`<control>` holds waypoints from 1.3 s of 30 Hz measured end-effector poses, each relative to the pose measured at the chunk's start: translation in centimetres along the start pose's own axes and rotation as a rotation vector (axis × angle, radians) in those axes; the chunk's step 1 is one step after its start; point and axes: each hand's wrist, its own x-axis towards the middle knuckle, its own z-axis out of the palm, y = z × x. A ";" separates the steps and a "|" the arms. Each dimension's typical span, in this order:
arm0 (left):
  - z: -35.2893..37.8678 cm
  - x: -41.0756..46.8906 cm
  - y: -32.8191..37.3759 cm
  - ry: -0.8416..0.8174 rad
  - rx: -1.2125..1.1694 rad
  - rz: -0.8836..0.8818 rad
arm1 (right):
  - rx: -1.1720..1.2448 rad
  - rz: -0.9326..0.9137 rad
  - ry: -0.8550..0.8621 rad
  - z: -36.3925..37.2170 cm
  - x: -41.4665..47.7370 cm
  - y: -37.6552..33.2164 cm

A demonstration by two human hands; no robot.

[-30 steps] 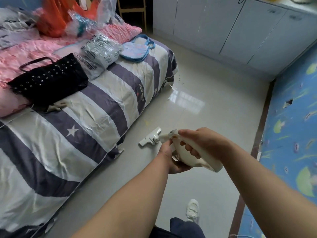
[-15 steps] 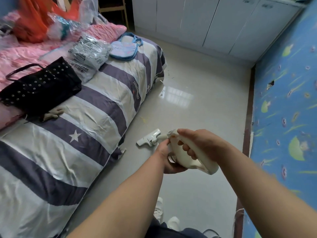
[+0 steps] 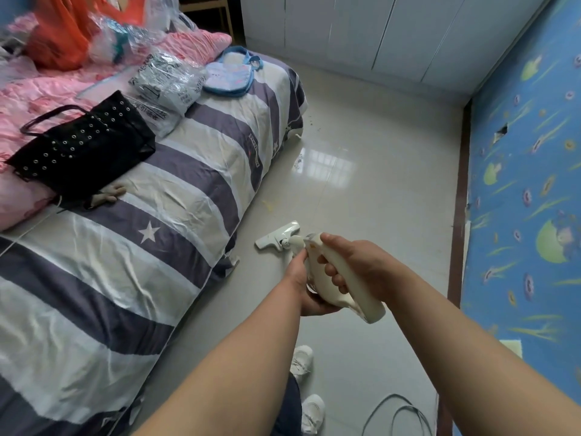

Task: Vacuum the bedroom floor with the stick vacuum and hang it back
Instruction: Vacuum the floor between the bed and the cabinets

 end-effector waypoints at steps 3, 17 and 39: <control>-1.0 -0.5 -0.6 0.018 0.011 -0.015 | 0.018 -0.009 -0.002 0.9 -0.4 1.0; -4.1 -3.4 7.5 -0.054 0.183 -0.070 | 0.172 0.011 0.037 6.7 2.3 -4.2; -9.0 -4.8 18.9 -0.032 0.187 -0.060 | 0.366 0.017 0.165 15.6 9.1 -10.1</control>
